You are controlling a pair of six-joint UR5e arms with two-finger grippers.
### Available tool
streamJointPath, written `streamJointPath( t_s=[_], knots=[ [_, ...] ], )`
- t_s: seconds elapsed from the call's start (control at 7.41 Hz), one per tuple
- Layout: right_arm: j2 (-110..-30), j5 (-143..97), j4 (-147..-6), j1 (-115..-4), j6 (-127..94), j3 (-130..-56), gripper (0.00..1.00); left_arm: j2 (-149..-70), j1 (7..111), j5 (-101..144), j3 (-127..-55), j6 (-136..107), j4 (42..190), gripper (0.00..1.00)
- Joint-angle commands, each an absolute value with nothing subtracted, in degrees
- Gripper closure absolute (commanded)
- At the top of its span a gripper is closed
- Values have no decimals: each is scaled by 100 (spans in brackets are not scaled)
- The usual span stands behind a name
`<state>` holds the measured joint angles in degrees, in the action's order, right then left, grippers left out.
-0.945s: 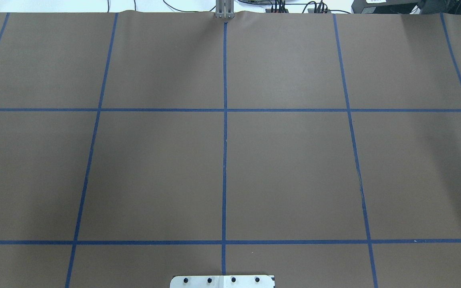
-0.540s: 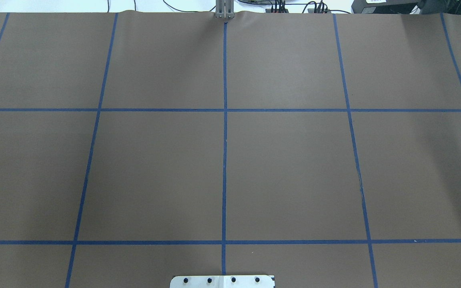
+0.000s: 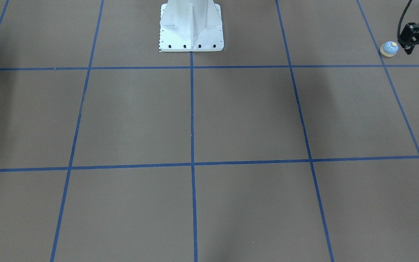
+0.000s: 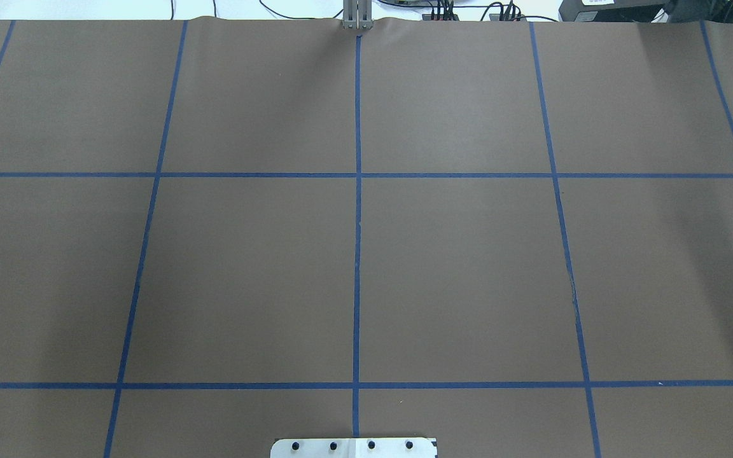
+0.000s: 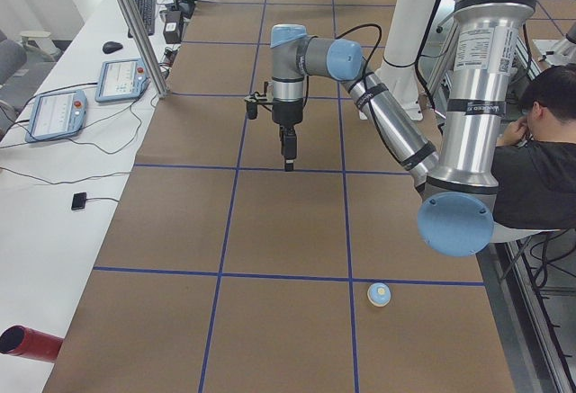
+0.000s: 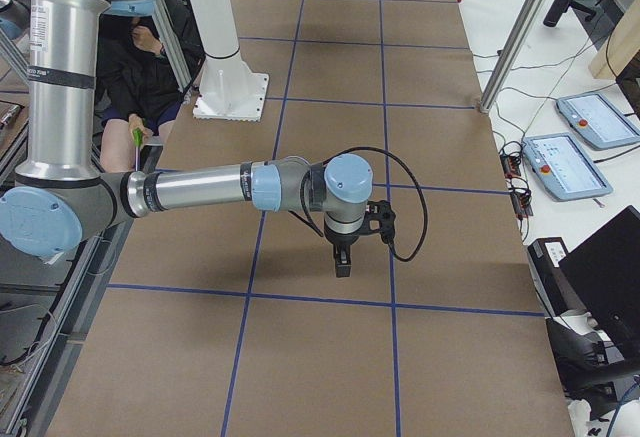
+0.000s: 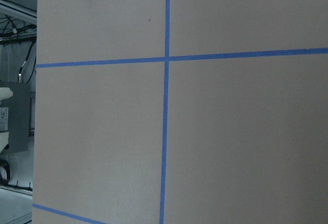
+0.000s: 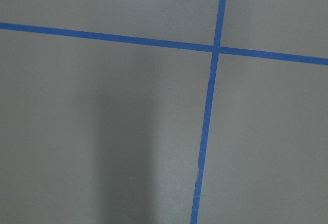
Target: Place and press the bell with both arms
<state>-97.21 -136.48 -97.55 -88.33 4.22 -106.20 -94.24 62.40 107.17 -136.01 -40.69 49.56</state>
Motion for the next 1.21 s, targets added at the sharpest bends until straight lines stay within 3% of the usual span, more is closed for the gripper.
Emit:
streamJointPath(
  t_s=[0.0, 0.27, 0.81, 1.08],
  knots=[
    [-9721, -13658, -9747, -8833, 422, -10626, 0, -9387, 4841, 10067, -13711, -6518, 4669, 0],
    [-9721, -13649, -9747, -8833, 422, -10626, 0, -9369, 3775, 9625, -13693, -8595, 4230, 0],
    [-9694, -13641, -9747, -8833, 422, -10626, 0, -8236, 2245, 9431, -13467, -12085, 4263, 0],
    [-9668, -13641, -9747, -8833, 422, -10626, 0, -7747, 1716, 9439, -13010, -13641, 5204, 0]
  ],
)
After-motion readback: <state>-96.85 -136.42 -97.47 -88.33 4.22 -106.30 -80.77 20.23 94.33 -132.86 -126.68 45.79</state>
